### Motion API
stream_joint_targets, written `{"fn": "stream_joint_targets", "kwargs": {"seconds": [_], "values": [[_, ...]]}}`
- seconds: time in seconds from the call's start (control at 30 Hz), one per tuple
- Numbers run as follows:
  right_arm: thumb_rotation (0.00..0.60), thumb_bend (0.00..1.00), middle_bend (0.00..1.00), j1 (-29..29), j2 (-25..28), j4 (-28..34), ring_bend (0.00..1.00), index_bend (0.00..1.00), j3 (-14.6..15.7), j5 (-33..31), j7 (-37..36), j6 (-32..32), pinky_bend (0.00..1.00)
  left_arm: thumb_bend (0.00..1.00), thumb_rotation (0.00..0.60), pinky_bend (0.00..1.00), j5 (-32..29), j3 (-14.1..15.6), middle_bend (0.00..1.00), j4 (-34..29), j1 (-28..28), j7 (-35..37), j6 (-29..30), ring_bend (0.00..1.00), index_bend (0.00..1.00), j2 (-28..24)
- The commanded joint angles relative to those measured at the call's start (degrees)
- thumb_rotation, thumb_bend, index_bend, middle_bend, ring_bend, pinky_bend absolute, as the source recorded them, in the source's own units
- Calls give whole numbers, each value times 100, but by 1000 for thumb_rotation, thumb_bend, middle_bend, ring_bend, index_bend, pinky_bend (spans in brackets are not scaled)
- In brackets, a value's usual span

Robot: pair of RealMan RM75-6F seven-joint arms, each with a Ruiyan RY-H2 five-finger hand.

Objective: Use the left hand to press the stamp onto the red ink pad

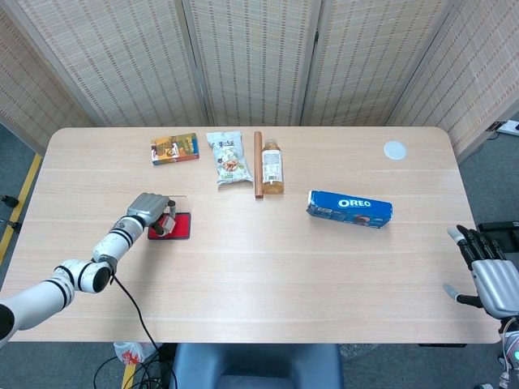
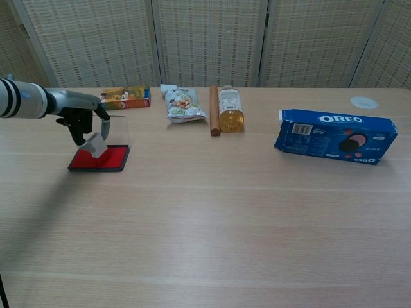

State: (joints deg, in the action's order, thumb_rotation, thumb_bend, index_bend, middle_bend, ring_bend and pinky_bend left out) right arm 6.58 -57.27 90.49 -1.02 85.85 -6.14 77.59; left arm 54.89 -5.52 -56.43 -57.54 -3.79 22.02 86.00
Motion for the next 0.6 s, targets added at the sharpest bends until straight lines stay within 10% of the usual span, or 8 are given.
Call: {"fn": "stream_joint_targets", "kwargs": {"seconds": [0.03, 0.6], "values": [[600, 207, 0, -2, 2, -4, 0, 0, 1, 2, -4, 4, 0, 515, 600, 920, 52, 2, 1000, 35, 10, 44, -10, 935, 904, 35], [600, 207, 0, -2, -7, -7, 0, 0, -2, -4, 11, 1, 0, 515, 600, 920, 325, 20, 1000, 251, 64, 169, 40, 935, 903, 205]]}}
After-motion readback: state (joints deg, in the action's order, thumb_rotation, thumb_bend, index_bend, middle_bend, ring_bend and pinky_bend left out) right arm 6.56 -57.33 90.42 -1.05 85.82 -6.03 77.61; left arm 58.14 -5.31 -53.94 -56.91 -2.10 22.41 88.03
